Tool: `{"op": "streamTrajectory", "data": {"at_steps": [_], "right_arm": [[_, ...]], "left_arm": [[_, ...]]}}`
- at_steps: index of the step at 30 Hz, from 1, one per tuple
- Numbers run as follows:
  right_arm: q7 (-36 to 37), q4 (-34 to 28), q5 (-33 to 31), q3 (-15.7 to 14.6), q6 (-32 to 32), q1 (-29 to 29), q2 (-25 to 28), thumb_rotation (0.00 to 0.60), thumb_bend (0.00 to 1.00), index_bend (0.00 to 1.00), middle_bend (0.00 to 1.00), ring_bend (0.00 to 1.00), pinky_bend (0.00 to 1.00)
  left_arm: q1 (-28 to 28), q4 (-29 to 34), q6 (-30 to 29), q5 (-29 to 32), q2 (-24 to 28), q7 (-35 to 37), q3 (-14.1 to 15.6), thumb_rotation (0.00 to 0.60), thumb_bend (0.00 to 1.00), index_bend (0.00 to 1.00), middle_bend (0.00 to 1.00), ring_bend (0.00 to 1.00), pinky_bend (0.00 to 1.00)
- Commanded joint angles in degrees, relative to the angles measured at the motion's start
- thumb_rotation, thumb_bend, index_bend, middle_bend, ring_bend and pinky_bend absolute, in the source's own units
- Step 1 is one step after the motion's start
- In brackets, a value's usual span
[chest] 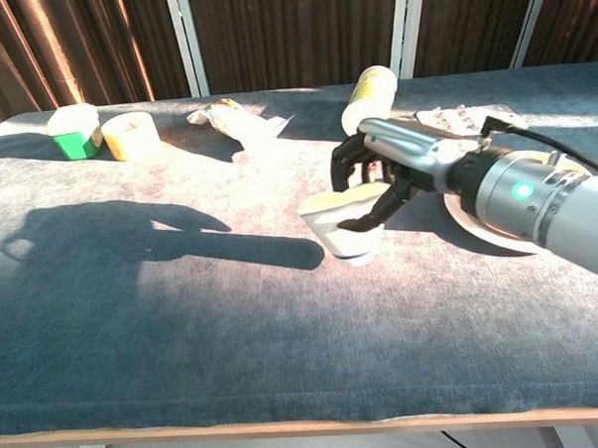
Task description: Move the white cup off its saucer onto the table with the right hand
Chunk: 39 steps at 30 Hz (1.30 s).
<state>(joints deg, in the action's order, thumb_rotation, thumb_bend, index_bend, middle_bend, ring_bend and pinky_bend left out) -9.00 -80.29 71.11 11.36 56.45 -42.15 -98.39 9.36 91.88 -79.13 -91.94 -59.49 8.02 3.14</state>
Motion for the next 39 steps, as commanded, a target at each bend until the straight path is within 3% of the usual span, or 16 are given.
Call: {"op": "streamTrajectory", "data": {"at_steps": [1,6,11,14,19,23,30,34,39], "right_arm": [[5.23,3.54,2.85,-0.38,-1.92,-1.71,-3.58,0.6,0.27,0.49,0.38,0.33,0.48],[6.66,5.24,4.11,-1.07,-2.03,-1.81,-4.62,0.6,0.27,0.4,0.22,0.16,0.32],[6.63,4.06,4.41,-1.24,-1.46,-1.21,-3.39,0.6,0.21,0.13,0.06,0.03,0.18],[5.57,1.99,4.35,-1.45,-1.13,-0.7,-1.7,0.6,0.15,0.01,0.0,0.0,0.17],[4.17,-3.81,5.07,-2.26,0.25,0.82,2.93,0.6,0.07,0.0,0.0,0.0,0.14],[2.15,-10.94,5.96,-3.12,4.83,4.16,8.9,0.6,0.07,0.0,0.0,0.0,0.11],[-12.87,-26.46,3.64,-8.55,17.27,14.84,24.11,0.6,0.07,0.0,0.0,0.0,0.12],[-15.6,-25.97,4.25,-10.85,25.59,21.18,27.82,0.6,0.07,0.0,0.0,0.0,0.13],[-11.74,-18.85,2.1,-11.26,30.6,27.02,27.36,0.6,0.07,0.0,0.0,0.0,0.13]], "left_arm": [[-0.04,-0.11,-0.07,0.1,0.02,0.19,-0.06,0.6,0.22,0.08,0.23,0.24,0.48],[-0.16,-0.38,-0.4,0.02,0.25,1.29,-0.08,0.6,0.22,0.08,0.23,0.24,0.48],[-0.11,-0.51,-0.31,-0.06,0.22,1.36,-0.08,0.6,0.22,0.08,0.23,0.24,0.48],[-0.05,-0.35,-0.18,-0.18,0.25,1.16,0.01,0.6,0.22,0.08,0.23,0.24,0.48],[-0.01,-0.1,-0.21,-0.51,0.11,0.36,0.08,0.6,0.22,0.08,0.23,0.25,0.48],[0.05,-0.07,-0.18,-0.64,-0.02,-0.2,0.08,0.6,0.21,0.08,0.23,0.25,0.48],[-0.51,0.01,-1.01,0.17,-0.15,-0.84,-0.28,0.6,0.22,0.08,0.23,0.25,0.48],[-0.91,0.19,-1.86,0.51,-0.39,-1.76,-0.63,0.6,0.22,0.08,0.23,0.25,0.48],[-1.51,0.53,-2.98,0.94,-1.24,-4.76,-1.09,0.6,0.22,0.08,0.23,0.25,0.48]]}}
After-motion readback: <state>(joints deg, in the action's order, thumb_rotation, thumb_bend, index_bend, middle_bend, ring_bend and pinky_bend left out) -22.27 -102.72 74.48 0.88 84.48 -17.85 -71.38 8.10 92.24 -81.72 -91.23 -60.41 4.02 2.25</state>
